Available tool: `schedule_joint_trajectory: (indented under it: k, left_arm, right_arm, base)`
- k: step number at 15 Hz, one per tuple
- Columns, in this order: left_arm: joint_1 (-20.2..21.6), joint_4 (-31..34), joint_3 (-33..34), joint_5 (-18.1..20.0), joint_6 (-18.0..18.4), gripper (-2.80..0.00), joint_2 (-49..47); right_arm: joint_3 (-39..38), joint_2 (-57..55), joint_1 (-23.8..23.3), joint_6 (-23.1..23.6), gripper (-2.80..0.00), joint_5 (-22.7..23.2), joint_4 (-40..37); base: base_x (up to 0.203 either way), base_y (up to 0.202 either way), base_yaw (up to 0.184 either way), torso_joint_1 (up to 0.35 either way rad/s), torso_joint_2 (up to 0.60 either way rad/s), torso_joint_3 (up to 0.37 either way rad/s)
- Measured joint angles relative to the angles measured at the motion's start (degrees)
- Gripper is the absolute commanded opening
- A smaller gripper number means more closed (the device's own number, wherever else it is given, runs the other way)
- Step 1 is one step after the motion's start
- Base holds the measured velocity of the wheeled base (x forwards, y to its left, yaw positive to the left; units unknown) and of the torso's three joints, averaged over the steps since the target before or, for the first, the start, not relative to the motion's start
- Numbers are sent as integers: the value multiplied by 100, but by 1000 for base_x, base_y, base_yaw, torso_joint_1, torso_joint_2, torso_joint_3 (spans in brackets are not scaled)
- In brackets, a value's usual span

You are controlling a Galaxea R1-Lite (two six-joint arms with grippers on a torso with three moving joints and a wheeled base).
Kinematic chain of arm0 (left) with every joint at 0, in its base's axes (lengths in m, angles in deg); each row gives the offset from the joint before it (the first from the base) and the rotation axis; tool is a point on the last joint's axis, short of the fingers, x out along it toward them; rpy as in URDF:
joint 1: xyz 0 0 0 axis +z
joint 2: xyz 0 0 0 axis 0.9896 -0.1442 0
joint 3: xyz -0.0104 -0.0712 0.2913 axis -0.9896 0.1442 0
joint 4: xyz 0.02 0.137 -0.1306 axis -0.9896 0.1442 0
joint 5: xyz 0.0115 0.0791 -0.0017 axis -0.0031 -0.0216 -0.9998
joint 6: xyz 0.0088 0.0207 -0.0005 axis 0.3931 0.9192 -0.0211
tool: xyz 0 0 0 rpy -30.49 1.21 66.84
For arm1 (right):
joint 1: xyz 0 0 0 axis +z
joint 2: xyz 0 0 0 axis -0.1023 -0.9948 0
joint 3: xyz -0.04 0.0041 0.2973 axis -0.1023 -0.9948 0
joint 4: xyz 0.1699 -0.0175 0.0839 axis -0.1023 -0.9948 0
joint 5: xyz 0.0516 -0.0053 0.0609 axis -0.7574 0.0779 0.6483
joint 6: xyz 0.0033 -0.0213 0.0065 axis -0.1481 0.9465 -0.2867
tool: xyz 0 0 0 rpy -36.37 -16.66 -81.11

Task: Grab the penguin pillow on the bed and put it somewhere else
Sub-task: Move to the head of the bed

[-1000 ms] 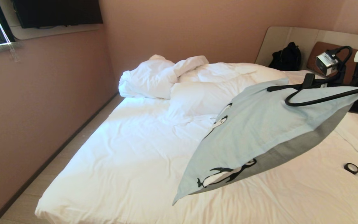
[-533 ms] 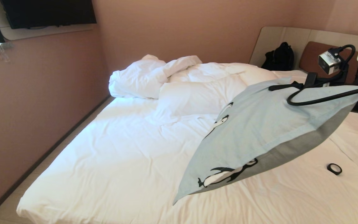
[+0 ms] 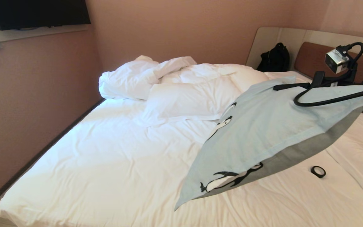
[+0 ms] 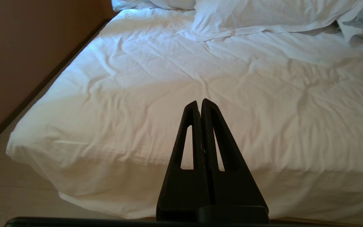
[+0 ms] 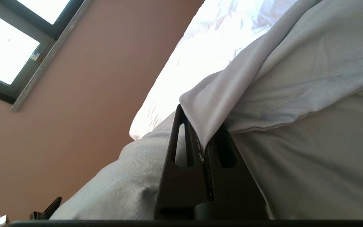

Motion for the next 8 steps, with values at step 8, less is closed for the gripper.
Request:
schedule_joint_trajectory:
  k: [8]
  left_arm:
    - [0, -3, 0, 7, -9, -280, 0]
  right_arm:
    - [-254, 163, 777, 2, -280, -95, 2]
  base:
    - [0, -194, 0, 1, 2, 3]
